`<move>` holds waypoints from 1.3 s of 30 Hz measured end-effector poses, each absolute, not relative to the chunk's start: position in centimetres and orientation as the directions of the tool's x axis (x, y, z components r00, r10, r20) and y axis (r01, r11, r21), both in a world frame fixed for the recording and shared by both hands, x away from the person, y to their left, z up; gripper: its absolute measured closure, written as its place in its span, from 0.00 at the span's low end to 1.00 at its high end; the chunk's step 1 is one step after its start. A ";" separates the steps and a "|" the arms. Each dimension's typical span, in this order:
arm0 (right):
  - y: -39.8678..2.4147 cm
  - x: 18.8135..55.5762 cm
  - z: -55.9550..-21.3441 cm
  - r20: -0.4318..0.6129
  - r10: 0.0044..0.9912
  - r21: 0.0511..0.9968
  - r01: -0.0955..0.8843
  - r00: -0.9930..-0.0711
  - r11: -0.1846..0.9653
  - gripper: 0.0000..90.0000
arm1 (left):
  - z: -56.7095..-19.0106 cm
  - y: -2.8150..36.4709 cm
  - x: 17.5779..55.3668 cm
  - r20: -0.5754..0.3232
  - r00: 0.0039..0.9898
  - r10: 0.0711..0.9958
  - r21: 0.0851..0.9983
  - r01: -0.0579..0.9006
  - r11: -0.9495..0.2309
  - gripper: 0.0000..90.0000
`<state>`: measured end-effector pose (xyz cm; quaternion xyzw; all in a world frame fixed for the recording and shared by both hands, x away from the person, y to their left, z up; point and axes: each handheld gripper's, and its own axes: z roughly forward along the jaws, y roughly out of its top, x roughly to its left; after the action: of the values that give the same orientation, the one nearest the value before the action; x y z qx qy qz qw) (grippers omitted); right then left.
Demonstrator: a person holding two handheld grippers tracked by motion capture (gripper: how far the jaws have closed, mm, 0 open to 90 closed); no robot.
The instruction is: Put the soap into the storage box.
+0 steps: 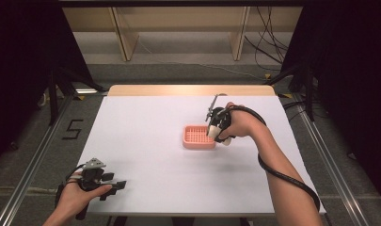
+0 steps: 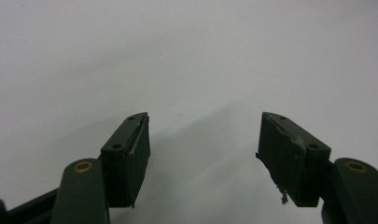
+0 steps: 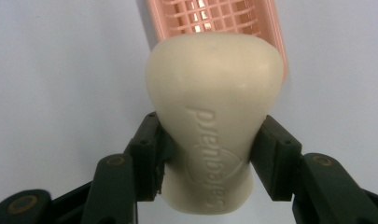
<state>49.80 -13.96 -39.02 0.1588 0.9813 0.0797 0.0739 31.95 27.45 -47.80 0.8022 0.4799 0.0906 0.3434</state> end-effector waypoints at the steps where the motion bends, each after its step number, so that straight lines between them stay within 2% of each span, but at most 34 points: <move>1: -13.9 49.7 -39.0 -0.120 0.340 0.179 0.316 -0.933 0.932 0.56 | -47.8 27.3 31.9 -0.190 0.513 0.837 0.643 0.710 -0.289 0.38; 15: -13.3 50.3 -39.1 -0.128 0.290 0.190 0.263 -0.948 0.946 0.56 | -47.8 27.4 31.9 -0.185 0.525 0.830 0.637 0.708 -0.306 0.38; 20: -13.0 50.0 -39.0 -0.120 0.331 0.185 0.307 -0.936 0.934 0.56 | -47.8 27.4 31.9 -0.184 0.526 0.830 0.637 0.707 -0.307 0.37; 21: -13.0 50.2 -39.0 -0.125 0.303 0.182 0.279 -0.945 0.943 0.56 | -47.8 27.4 31.9 -0.185 0.526 0.830 0.637 0.708 -0.306 0.37; 27: -12.9 50.1 -38.9 -0.131 0.318 0.186 0.292 -0.939 0.938 0.56 | -47.8 27.4 31.9 -0.185 0.526 0.830 0.637 0.708 -0.306 0.37; 39: -12.6 50.7 -38.9 -0.139 0.274 0.195 0.245 -0.952 0.950 0.56 | -47.8 27.4 32.0 -0.186 0.529 0.828 0.643 0.703 -0.305 0.37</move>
<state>50.70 -12.55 -38.91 0.1317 0.9839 0.0879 0.0824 32.03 27.43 -47.85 0.8026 0.4768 0.0900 0.3470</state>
